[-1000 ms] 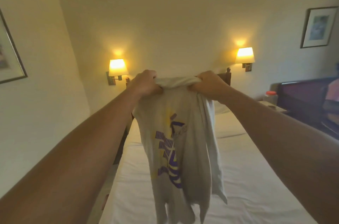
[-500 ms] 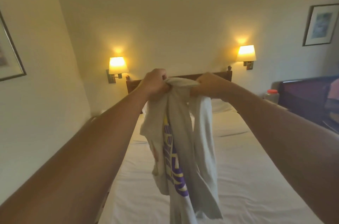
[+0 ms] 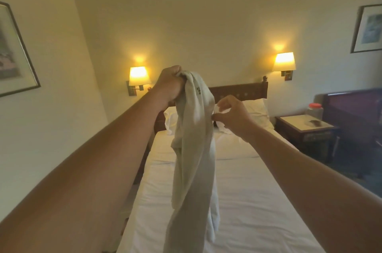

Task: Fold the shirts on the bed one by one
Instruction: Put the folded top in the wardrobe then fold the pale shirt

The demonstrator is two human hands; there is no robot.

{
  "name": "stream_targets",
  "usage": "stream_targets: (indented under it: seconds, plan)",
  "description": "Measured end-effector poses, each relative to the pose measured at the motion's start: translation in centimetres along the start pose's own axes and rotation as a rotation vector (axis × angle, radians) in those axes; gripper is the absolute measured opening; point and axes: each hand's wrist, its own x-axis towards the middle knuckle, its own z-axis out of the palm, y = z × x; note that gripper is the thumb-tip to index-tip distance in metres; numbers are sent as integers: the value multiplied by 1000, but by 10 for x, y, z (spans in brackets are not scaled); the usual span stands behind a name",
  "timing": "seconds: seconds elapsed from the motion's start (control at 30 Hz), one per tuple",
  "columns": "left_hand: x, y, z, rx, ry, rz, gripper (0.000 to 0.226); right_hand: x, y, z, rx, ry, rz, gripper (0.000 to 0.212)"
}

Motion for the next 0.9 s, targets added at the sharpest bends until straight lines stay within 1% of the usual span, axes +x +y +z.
stream_targets:
  seconds: [0.07, 0.13, 0.17, 0.23, 0.27, 0.33, 0.37, 0.4, 0.47, 0.53, 0.6, 0.67, 0.73, 0.8, 0.9]
  plan:
    - [-3, 1, -3, -41, -38, -10, 36, -2, 6, 7, 28, -105, 25, 47]
    - [-4, 0, -8, -45, -59, -14, 37, -4, 9, 10, 143, -208, 109, 49]
    - [-4, 0, -10, -40, -58, -15, 37, -5, 9, 11, 235, -252, 148, 43]
    - [-3, -2, -13, -25, -43, -19, 35, -8, 6, 11, 420, -376, 181, 17]
    - [-3, -4, -15, -19, -30, -25, 34, -9, 4, 11, 489, -441, 179, 11]
    - [-3, -7, -18, -7, -3, -41, 33, -11, -3, 11, 566, -539, 155, 14]
    - [-4, -9, -18, -4, 10, -48, 31, -12, -6, 12, 568, -544, 136, 13]
    - [-3, -11, -19, -2, 19, -53, 27, -11, -7, 13, 536, -511, 111, 10]
    - [-5, -14, -19, -2, 18, -63, 21, -10, -7, 15, 423, -390, 48, 3]
    - [-6, -14, -19, -12, 24, -64, 22, -6, -6, 15, 299, -304, -21, 7]
    - [-9, -13, -21, -25, 27, -59, 23, -3, -7, 17, 103, -303, -84, 22]
    - [-9, -10, -21, -34, 9, -58, 27, -5, -7, 21, -68, -323, -100, 44]
    - [-9, -8, -21, -33, 3, -53, 30, -11, -6, 27, -143, -318, -125, 55]
    - [-11, -7, -21, -24, 4, -48, 27, -17, -5, 33, -185, -261, -200, 54]
    - [-14, -8, -23, -15, 13, -45, 23, -21, -10, 40, -191, -140, -309, 43]
